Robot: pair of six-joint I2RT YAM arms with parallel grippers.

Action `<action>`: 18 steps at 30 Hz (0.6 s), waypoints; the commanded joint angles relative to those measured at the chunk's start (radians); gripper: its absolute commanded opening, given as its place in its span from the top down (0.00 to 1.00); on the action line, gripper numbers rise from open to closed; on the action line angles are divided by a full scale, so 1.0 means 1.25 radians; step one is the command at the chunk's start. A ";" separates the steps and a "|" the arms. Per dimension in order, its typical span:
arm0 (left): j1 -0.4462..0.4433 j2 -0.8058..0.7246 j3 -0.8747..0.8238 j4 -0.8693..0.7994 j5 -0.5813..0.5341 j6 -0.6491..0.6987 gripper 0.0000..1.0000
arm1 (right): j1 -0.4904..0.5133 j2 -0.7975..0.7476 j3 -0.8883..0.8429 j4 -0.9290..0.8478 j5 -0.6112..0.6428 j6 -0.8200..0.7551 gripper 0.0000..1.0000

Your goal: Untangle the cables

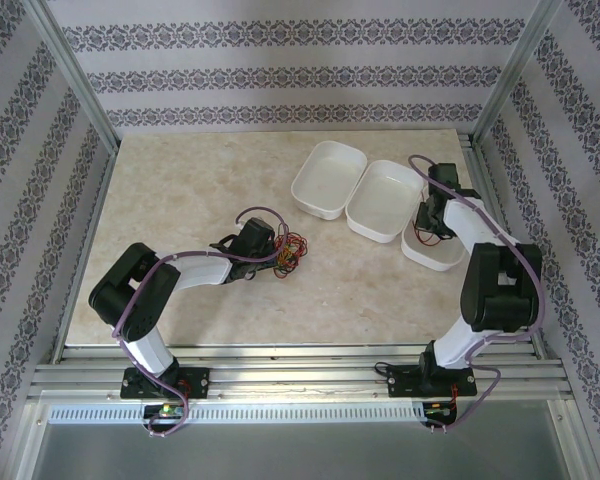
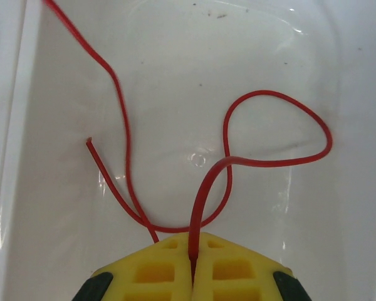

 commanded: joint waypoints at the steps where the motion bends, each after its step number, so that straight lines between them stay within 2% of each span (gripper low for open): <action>1: -0.008 0.018 0.006 -0.002 0.008 -0.003 1.00 | -0.011 0.032 0.025 -0.041 -0.026 -0.016 1.00; 8: -0.008 0.019 0.008 -0.005 0.006 -0.002 1.00 | -0.012 0.064 0.028 -0.062 -0.043 -0.011 1.00; 11: -0.008 0.018 0.007 -0.003 0.007 -0.006 1.00 | -0.011 0.038 0.013 -0.063 -0.052 -0.008 1.00; 14: -0.008 0.017 0.006 -0.002 0.008 -0.006 1.00 | -0.011 -0.011 0.005 -0.074 -0.043 -0.005 0.90; 18: -0.008 0.015 0.004 -0.001 0.010 -0.003 1.00 | -0.011 -0.083 0.001 -0.088 -0.019 -0.005 0.65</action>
